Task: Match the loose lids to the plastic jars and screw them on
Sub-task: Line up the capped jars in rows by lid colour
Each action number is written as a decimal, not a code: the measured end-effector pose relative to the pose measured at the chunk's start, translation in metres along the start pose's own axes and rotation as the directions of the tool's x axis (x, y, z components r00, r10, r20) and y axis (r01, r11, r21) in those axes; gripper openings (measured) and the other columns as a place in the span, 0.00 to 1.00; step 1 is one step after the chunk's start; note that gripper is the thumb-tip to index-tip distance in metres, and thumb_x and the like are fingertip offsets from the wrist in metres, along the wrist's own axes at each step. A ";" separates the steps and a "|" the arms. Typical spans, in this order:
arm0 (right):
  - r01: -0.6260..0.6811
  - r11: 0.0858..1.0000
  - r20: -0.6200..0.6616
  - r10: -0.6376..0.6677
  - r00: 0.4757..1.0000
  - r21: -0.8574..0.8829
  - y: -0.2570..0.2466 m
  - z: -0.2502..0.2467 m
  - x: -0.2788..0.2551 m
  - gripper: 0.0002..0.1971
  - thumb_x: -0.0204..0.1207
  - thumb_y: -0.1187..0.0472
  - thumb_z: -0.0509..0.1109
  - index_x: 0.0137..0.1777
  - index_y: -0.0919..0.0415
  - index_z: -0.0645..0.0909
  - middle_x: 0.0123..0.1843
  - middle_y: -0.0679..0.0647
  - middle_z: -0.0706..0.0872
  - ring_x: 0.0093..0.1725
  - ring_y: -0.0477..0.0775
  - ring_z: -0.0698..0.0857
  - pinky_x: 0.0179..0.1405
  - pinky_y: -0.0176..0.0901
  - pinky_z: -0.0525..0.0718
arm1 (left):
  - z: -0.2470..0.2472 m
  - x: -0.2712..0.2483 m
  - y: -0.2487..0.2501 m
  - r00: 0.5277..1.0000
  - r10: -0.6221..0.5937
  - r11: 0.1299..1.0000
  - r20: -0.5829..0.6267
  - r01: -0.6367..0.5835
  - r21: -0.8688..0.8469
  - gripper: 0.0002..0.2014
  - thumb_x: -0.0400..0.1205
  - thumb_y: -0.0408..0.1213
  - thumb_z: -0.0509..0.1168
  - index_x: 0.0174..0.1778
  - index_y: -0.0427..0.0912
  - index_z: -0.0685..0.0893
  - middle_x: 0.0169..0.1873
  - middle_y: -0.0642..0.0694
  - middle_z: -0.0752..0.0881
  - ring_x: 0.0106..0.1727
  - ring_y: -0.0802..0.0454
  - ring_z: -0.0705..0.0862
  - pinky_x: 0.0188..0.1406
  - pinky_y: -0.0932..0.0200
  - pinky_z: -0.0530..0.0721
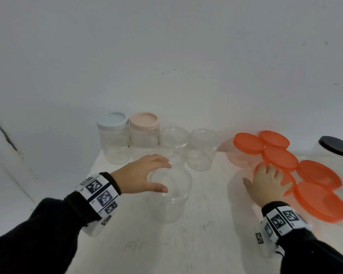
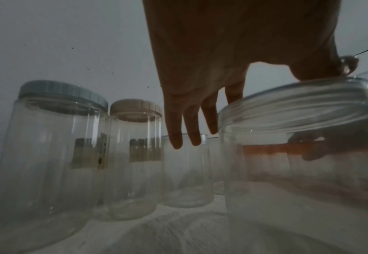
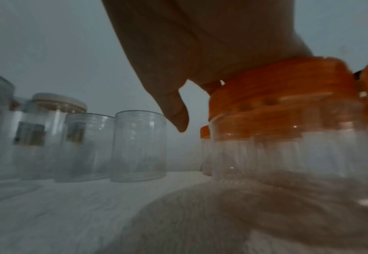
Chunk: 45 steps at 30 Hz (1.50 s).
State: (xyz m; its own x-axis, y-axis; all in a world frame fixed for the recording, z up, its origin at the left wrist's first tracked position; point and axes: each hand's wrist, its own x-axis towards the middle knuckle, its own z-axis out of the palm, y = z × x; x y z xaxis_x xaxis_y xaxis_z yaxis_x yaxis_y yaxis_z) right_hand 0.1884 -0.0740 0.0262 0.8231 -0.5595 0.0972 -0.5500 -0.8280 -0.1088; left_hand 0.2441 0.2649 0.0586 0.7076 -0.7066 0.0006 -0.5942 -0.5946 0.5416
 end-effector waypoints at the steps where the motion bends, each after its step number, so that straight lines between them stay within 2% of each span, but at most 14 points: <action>1: 0.063 0.998 -0.001 -0.063 0.998 -0.029 0.002 0.001 -0.001 0.30 0.78 0.47 0.64 0.75 0.62 0.63 0.79 0.61 0.61 0.78 0.67 0.58 0.73 0.72 0.61 | 0.004 0.000 0.002 0.999 -0.032 0.999 0.025 0.032 0.002 0.49 0.56 0.84 0.54 0.73 0.64 0.66 0.75 0.63 0.63 0.75 0.66 0.58 0.76 0.61 0.59; 3: 0.208 0.977 -0.006 -0.208 0.978 -0.049 0.004 0.000 -0.002 0.29 0.79 0.49 0.63 0.76 0.58 0.62 0.80 0.58 0.60 0.79 0.65 0.58 0.73 0.66 0.63 | 0.007 0.001 0.007 0.995 -0.094 0.996 0.031 0.094 -0.010 0.52 0.51 0.84 0.56 0.73 0.66 0.63 0.78 0.62 0.57 0.78 0.64 0.54 0.78 0.57 0.57; 6: 0.412 0.911 0.030 -0.411 0.911 -0.029 0.000 -0.001 -0.005 0.30 0.79 0.50 0.63 0.79 0.56 0.61 0.81 0.56 0.62 0.79 0.63 0.60 0.74 0.60 0.62 | 0.009 0.002 0.023 0.988 -0.150 0.988 0.037 0.149 0.030 0.62 0.44 0.85 0.58 0.77 0.61 0.61 0.76 0.67 0.51 0.77 0.67 0.51 0.78 0.58 0.56; 9: 0.557 0.829 -0.011 -0.557 0.830 0.058 -0.003 -0.005 -0.002 0.28 0.70 0.53 0.73 0.71 0.57 0.75 0.71 0.58 0.77 0.68 0.66 0.73 0.64 0.64 0.73 | 0.018 0.002 0.042 0.977 -0.196 0.976 0.090 0.185 0.118 0.69 0.43 0.81 0.61 0.81 0.53 0.51 0.77 0.66 0.47 0.75 0.67 0.48 0.77 0.63 0.55; 12: 0.608 0.791 -0.020 -0.608 0.793 0.061 0.000 -0.012 0.005 0.29 0.69 0.45 0.72 0.70 0.51 0.76 0.68 0.51 0.76 0.65 0.61 0.73 0.62 0.58 0.73 | 0.025 0.005 0.051 0.976 -0.216 0.968 -0.024 0.218 0.127 0.66 0.46 0.76 0.68 0.79 0.50 0.56 0.75 0.59 0.56 0.72 0.63 0.57 0.74 0.60 0.64; 16: 0.650 0.748 -0.028 -0.653 0.757 0.132 0.011 -0.009 0.011 0.29 0.70 0.41 0.70 0.72 0.47 0.73 0.69 0.47 0.73 0.66 0.58 0.70 0.66 0.56 0.70 | 0.025 0.012 0.064 0.968 -0.151 0.984 -0.202 0.166 0.060 0.54 0.53 0.71 0.67 0.75 0.52 0.64 0.69 0.61 0.63 0.68 0.66 0.61 0.72 0.62 0.66; 19: 0.680 0.716 -0.053 -0.682 0.730 0.157 0.016 -0.005 0.013 0.29 0.66 0.40 0.67 0.68 0.49 0.78 0.65 0.50 0.78 0.62 0.61 0.74 0.61 0.61 0.75 | 0.009 0.025 0.081 0.920 -0.157 0.987 -0.360 0.158 -0.028 0.52 0.53 0.70 0.68 0.75 0.53 0.65 0.67 0.62 0.64 0.70 0.62 0.65 0.70 0.59 0.67; 22: 0.704 0.691 -0.083 -0.701 0.708 0.164 0.018 -0.003 0.014 0.29 0.62 0.39 0.63 0.62 0.50 0.82 0.59 0.50 0.82 0.56 0.61 0.78 0.54 0.63 0.79 | -0.012 0.047 0.091 0.853 -0.144 0.988 -0.501 0.150 -0.030 0.53 0.53 0.70 0.68 0.75 0.49 0.67 0.70 0.55 0.66 0.71 0.55 0.68 0.72 0.53 0.68; 25: 0.721 0.674 -0.124 -0.710 0.693 0.164 0.020 -0.001 0.016 0.29 0.61 0.38 0.60 0.59 0.50 0.83 0.56 0.50 0.83 0.52 0.61 0.81 0.46 0.61 0.82 | -0.031 0.077 0.094 0.799 -0.163 0.984 -0.580 0.178 -0.031 0.54 0.52 0.70 0.67 0.74 0.46 0.69 0.72 0.48 0.68 0.70 0.50 0.69 0.72 0.51 0.68; 28: 0.726 0.669 -0.108 -0.719 0.686 0.156 0.020 0.000 0.018 0.30 0.58 0.40 0.66 0.60 0.50 0.82 0.57 0.50 0.83 0.52 0.63 0.81 0.45 0.61 0.82 | -0.041 0.106 0.088 0.767 -0.206 0.974 -0.608 0.223 -0.050 0.50 0.57 0.63 0.76 0.74 0.45 0.70 0.73 0.46 0.68 0.71 0.46 0.68 0.73 0.49 0.67; 30: 0.728 0.668 -0.069 -0.728 0.682 0.156 0.021 -0.001 0.018 0.32 0.56 0.41 0.67 0.63 0.51 0.80 0.59 0.51 0.82 0.55 0.64 0.80 0.48 0.62 0.81 | -0.042 0.123 0.081 0.752 -0.228 0.966 -0.618 0.256 -0.044 0.44 0.63 0.54 0.79 0.74 0.45 0.70 0.74 0.46 0.67 0.74 0.45 0.65 0.76 0.50 0.63; 34: 0.741 0.640 0.004 -0.757 0.653 0.202 0.026 -0.003 0.024 0.39 0.61 0.45 0.64 0.75 0.55 0.69 0.73 0.52 0.70 0.70 0.63 0.67 0.71 0.59 0.66 | -0.046 0.148 0.077 0.747 -0.268 0.951 -0.609 0.308 -0.040 0.38 0.67 0.52 0.77 0.72 0.45 0.73 0.75 0.48 0.67 0.76 0.48 0.63 0.75 0.53 0.60; 39: 0.759 0.566 -0.006 -0.800 0.599 0.321 0.034 -0.002 0.031 0.37 0.60 0.53 0.65 0.73 0.58 0.70 0.74 0.51 0.69 0.72 0.60 0.65 0.72 0.50 0.62 | -0.043 0.165 0.073 0.733 -0.245 0.961 -0.634 0.272 -0.057 0.35 0.67 0.51 0.78 0.69 0.46 0.77 0.72 0.49 0.71 0.74 0.49 0.66 0.71 0.60 0.61; 45: 0.785 0.476 -0.029 -0.848 0.529 0.396 0.022 0.001 0.031 0.34 0.64 0.57 0.69 0.74 0.55 0.70 0.75 0.47 0.67 0.75 0.56 0.61 0.76 0.45 0.56 | -0.044 0.175 0.072 0.729 -0.245 0.959 -0.639 0.279 -0.049 0.34 0.67 0.51 0.77 0.68 0.47 0.77 0.72 0.50 0.71 0.74 0.48 0.66 0.71 0.57 0.63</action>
State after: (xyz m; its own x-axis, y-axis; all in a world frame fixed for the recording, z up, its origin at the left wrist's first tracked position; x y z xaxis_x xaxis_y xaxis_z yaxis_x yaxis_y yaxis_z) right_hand 0.2024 -0.1094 0.0256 0.8979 0.4052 0.1720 0.4401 -0.8195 -0.3670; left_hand 0.3418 0.1158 0.1346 0.9059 -0.1244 0.4048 -0.3535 -0.7485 0.5611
